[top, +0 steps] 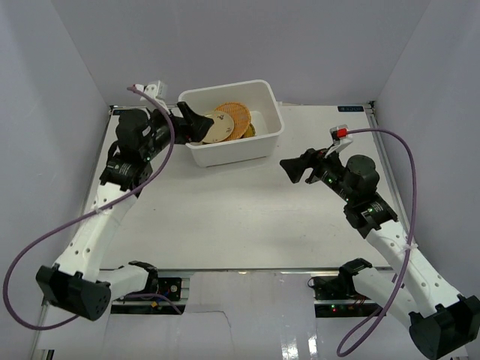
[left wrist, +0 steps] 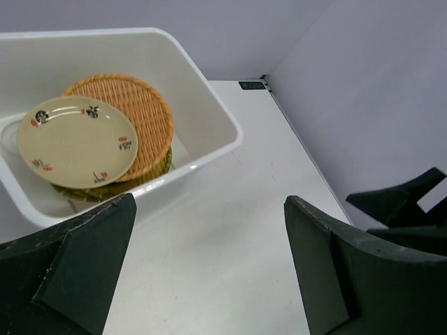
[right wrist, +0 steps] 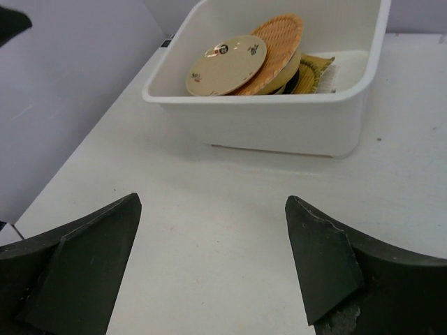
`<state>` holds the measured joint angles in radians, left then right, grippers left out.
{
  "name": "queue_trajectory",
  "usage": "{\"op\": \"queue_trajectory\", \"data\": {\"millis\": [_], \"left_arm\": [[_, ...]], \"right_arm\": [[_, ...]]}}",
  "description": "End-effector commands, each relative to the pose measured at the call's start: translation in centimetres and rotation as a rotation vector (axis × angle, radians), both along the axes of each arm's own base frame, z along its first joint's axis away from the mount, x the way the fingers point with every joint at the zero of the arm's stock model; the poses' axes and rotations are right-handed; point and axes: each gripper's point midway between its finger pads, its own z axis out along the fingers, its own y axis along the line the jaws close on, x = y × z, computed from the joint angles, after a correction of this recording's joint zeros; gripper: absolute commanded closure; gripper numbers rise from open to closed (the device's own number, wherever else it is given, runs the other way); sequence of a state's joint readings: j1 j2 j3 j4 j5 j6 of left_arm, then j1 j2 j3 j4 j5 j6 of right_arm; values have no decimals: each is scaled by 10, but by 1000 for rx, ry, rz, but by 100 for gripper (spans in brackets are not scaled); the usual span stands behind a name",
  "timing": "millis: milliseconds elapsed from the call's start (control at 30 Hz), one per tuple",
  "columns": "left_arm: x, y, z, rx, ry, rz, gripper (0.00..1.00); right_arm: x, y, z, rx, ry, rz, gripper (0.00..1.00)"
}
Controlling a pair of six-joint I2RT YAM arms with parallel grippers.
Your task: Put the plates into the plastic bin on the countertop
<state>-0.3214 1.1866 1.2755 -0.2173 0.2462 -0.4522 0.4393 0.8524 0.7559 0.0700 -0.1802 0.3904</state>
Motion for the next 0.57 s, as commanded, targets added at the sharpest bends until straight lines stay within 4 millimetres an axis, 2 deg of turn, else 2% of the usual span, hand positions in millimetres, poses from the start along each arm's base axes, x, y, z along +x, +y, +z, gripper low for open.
{"op": "queue_trajectory", "data": {"millis": [0, 33, 67, 133, 267, 367, 533], "left_arm": [[-34, 6, -14, 11, 3, -38, 2], [-50, 11, -2, 7, -45, -40, 2], [-53, 16, -11, 13, -39, -20, 2], [-64, 23, -8, 8, -64, 1, 2], [-98, 33, 12, 15, -156, -18, 2], [-120, 40, 23, 12, -205, -17, 2], [-131, 52, 24, 34, -215, 22, 2]], "right_arm": [[-1, -14, 38, 6, -124, -64, 10], [0, -17, 38, -1, -130, -81, 10], [0, -19, 40, 2, -139, -89, 10], [0, -23, 46, 2, -156, -109, 10], [-7, -30, 61, 7, -204, -127, 10], [-16, -43, 70, 10, -254, -168, 10], [-22, -68, 90, 28, -344, -285, 10]]}}
